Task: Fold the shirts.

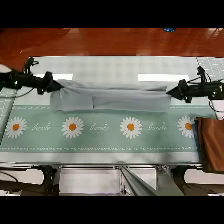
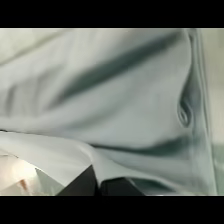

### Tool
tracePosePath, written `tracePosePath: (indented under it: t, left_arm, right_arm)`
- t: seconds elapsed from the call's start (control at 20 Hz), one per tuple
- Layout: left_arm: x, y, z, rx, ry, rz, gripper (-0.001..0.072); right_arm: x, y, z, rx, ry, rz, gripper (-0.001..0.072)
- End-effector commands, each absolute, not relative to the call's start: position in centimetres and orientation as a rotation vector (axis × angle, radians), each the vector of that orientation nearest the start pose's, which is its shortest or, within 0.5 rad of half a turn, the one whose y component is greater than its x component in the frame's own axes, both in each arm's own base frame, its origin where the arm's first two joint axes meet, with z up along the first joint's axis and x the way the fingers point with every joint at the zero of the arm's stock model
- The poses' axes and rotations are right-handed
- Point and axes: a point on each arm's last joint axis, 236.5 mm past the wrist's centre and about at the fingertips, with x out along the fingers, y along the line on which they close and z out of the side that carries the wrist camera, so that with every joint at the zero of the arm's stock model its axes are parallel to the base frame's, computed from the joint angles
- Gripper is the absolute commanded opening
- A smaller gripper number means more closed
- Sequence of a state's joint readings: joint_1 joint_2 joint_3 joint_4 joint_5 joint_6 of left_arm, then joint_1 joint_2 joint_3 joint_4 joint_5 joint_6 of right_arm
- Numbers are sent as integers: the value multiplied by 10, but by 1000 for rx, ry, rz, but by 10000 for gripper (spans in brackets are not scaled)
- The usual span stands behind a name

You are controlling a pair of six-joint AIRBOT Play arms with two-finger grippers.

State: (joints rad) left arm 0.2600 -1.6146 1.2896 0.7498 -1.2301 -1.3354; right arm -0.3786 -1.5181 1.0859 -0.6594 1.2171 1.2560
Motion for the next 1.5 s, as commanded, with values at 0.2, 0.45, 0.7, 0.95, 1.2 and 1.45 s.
tracePosePath:
  t: [0.2, 0.45, 0.7, 0.95, 1.2, 1.45]
  left_arm:
    - [502, -60, -49, -831, 1345, -371, 22]
    - [513, -56, -69, -846, 1331, -331, 505]
    - [513, -4, 4, -822, 1268, -361, 508]
    - [492, 48, 120, -561, 1004, -316, 508]
    - [448, 1, 148, -466, 821, -262, 508]
    - [386, -46, 83, -472, 766, -208, 508]
  right_arm:
    - [474, 21, -44, 978, 1177, 326, 17]
    - [497, 23, -75, 944, 1139, 248, 427]
    - [514, -30, -9, 918, 988, 234, 423]
    - [449, -105, -3, 800, 1102, 8, 423]
    - [418, -62, -55, 831, 1231, -6, 423]
    - [431, -18, -71, 818, 1242, 85, 428]
